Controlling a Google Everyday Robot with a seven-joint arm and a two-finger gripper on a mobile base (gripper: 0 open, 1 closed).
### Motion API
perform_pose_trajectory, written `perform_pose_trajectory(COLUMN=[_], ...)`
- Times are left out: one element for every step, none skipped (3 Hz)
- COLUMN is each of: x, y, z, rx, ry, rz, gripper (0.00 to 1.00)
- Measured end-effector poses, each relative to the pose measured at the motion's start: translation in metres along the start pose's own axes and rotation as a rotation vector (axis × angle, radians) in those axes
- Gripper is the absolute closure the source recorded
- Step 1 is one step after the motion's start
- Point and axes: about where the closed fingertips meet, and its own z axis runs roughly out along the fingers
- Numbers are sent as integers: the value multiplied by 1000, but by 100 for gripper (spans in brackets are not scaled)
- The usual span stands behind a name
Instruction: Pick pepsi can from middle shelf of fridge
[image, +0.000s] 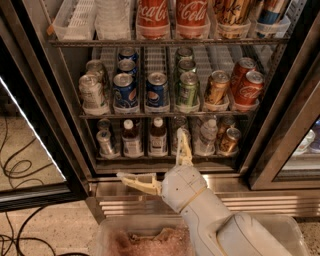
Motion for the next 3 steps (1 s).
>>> perform_pose_trajectory(x=[2, 2, 1], y=[10, 14, 12], z=[11, 23, 34], rx=[-18, -18, 37], ry=[10, 9, -12], rz=[-22, -39, -44], gripper=[0, 0, 0])
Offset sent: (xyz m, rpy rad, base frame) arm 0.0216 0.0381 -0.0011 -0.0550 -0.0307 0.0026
